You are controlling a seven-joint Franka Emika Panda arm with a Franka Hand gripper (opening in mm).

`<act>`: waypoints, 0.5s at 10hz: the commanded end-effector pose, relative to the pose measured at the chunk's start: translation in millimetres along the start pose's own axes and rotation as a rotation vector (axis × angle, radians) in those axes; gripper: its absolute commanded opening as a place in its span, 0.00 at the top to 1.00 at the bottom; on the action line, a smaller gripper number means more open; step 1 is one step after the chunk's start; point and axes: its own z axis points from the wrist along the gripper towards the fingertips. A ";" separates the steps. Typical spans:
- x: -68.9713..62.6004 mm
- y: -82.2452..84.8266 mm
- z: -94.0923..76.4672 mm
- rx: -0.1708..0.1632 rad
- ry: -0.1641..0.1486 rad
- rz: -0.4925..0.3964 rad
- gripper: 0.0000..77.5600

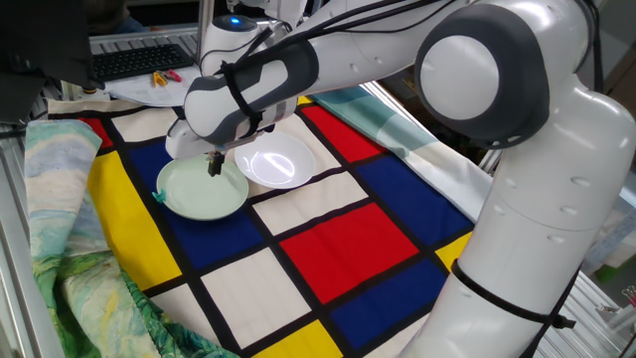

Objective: Use a clamp

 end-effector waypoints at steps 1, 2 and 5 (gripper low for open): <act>-1.0 -0.2 -1.3 -0.003 -0.005 0.004 0.99; -1.0 -0.2 -1.3 0.001 -0.008 0.012 0.99; -1.0 -0.2 -1.3 0.032 0.004 0.136 0.99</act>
